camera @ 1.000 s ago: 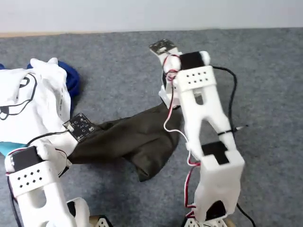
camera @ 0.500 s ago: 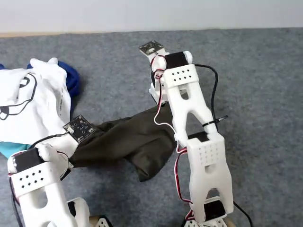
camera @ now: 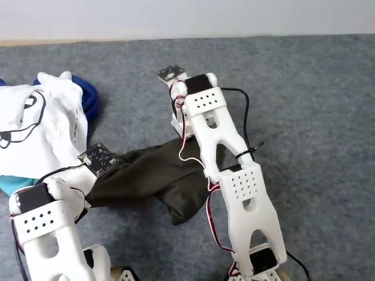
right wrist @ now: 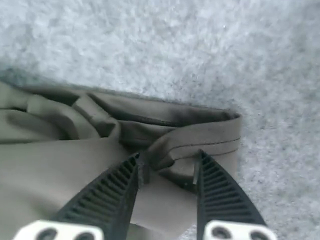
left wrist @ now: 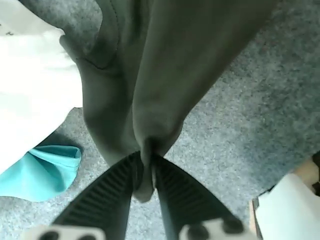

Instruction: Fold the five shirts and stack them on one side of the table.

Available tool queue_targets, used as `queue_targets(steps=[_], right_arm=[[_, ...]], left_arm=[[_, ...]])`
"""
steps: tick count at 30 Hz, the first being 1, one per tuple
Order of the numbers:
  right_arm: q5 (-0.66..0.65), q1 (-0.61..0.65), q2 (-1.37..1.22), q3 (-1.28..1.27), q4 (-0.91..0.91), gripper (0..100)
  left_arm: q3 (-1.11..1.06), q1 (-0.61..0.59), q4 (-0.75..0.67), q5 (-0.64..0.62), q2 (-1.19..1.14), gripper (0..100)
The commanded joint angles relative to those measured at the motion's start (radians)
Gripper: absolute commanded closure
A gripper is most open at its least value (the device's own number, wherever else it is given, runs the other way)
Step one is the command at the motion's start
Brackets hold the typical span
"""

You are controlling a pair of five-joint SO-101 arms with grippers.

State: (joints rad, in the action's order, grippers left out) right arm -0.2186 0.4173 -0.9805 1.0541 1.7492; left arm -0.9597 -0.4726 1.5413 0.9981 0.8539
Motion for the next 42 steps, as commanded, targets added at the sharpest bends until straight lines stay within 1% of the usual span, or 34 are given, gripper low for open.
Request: queue_targets(steps=[1,4,10,13,18,23,28,33,35,42], right_arm=[[0.011,-0.042,0.012,0.043,0.035,84.0],[0.011,-0.045,0.012,0.04,0.035,84.9],[0.005,-0.047,-0.001,0.038,0.033,96.1],[0.005,-0.056,-0.033,0.038,0.041,98.8],[-0.034,-0.074,-0.033,0.043,0.042,98.9],[-0.058,-0.116,0.061,0.043,0.042,98.9],[-0.092,-0.166,0.191,0.044,0.03,98.9],[-0.1,-0.234,0.292,0.044,0.002,98.8],[-0.1,-0.265,0.314,0.044,0.002,98.8],[-0.1,-0.375,0.314,0.038,0.007,98.8]], left_arm=[[0.002,-0.005,-0.015,-0.003,0.018,100],[0.002,-0.005,-0.037,-0.003,0.018,100],[0.002,-0.005,-0.071,-0.003,0.018,100],[0.002,-0.005,-0.072,-0.003,0.015,100],[0.002,-0.005,-0.072,-0.005,0.018,100],[0.008,-0.005,-0.098,-0.006,0.02,100],[0.058,-0.005,-0.167,-0.132,0.02,100],[0.142,-0.003,-0.207,-0.215,0.02,100],[0.151,-0.003,-0.222,-0.232,0.02,100],[0.151,-0.003,-0.224,-0.233,0.02,100]])
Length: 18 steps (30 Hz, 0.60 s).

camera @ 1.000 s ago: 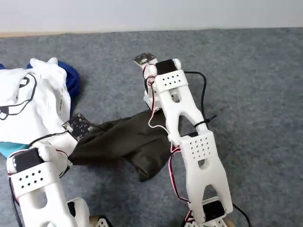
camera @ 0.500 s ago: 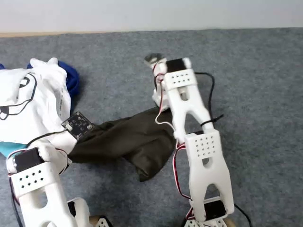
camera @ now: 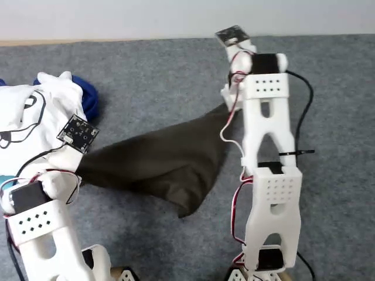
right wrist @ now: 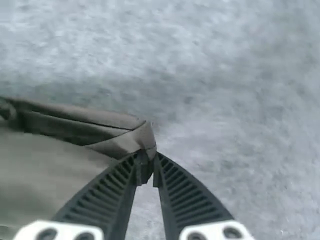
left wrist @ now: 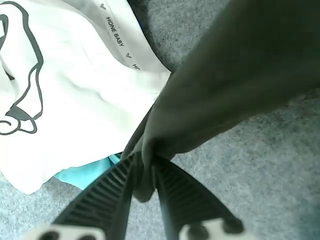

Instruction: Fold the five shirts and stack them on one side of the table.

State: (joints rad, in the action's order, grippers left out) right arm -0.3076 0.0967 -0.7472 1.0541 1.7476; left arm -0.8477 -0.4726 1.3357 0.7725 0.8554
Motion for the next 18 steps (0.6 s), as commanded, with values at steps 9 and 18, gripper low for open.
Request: queue_targets(steps=[9,18], right_arm=[[-0.005,-0.07,0.038,0.044,0.019,98.8],[-0.006,-0.07,0.182,0.239,0.036,98.8]], left_arm=[[0.05,0.184,0.103,-0.008,0.02,100],[0.443,0.249,-0.041,-0.19,0.018,100]])
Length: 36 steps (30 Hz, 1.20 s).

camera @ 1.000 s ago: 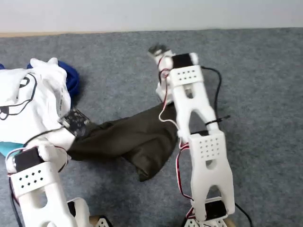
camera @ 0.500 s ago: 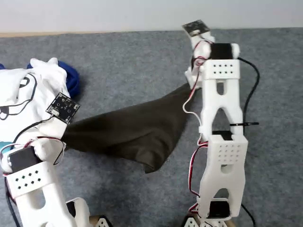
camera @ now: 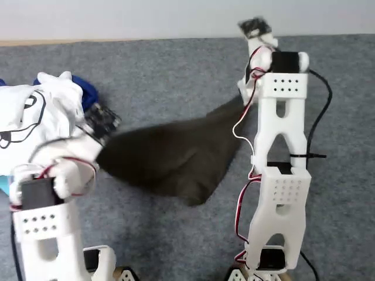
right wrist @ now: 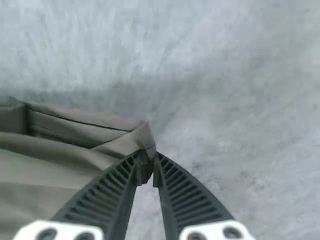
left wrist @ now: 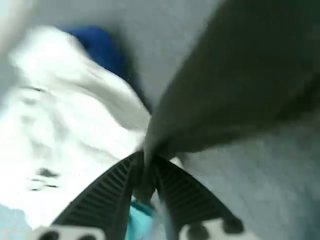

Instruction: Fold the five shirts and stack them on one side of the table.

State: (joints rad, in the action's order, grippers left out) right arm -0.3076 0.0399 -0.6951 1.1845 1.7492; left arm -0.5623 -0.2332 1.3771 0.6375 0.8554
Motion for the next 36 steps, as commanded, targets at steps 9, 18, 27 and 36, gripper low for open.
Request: queue_targets(steps=[9,18,27,36], right_arm=[[-0.005,-0.012,0.358,0.17,0.035,98.8],[-0.011,-0.015,0.51,0.164,0.042,98.8],[-0.011,-0.061,0.533,0.066,0.041,98.8],[-0.091,-0.102,0.568,-0.138,0.042,98.8]], left_arm=[[0.343,0.009,-0.308,-0.1,0.018,100],[0.358,0.011,-0.295,-0.098,0.02,100],[0.352,0.106,0.166,0.043,0.017,100],[0.269,0.057,0.377,0.221,0.018,100]])
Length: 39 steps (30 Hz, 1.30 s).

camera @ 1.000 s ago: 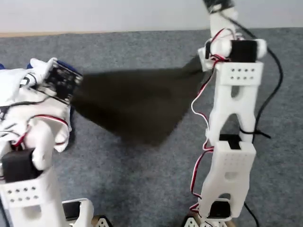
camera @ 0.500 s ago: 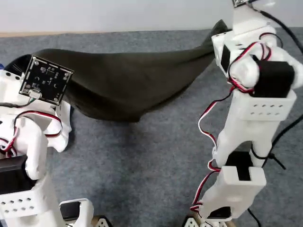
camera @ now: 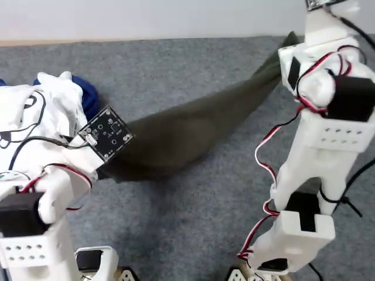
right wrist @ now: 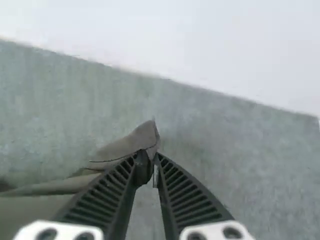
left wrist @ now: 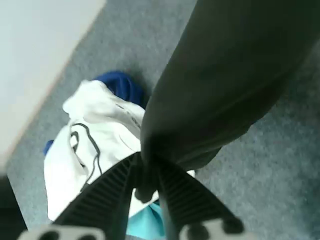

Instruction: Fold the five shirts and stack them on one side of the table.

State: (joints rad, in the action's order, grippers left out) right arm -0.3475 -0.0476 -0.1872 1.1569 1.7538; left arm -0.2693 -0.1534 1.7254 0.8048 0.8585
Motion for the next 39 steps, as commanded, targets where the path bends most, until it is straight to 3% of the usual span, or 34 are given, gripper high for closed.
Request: queue_targets(steps=[1,19,25,31,36,39], right_arm=[[-0.058,-0.015,0.065,-0.158,0.038,98.8],[-0.132,-0.031,0.286,-0.809,0.038,98.8],[-0.215,-0.036,0.4,-0.991,0.038,98.8],[-0.255,-0.039,0.51,-1.122,0.038,98.8],[-0.311,-0.065,0.575,-1.238,0.028,98.8],[-0.311,-0.088,0.579,-1.275,0.025,98.8]], left_arm=[[-0.047,-0.025,0.029,0.075,0.015,100],[-0.387,-0.049,0.031,0.158,0.017,99],[-0.387,-0.051,0.032,0.172,0.015,87],[-0.381,-0.055,0.031,0.167,0.015,85],[-0.292,-0.049,0.014,0.068,0.008,85],[-0.297,-0.049,-0.101,-0.029,0.008,85]])
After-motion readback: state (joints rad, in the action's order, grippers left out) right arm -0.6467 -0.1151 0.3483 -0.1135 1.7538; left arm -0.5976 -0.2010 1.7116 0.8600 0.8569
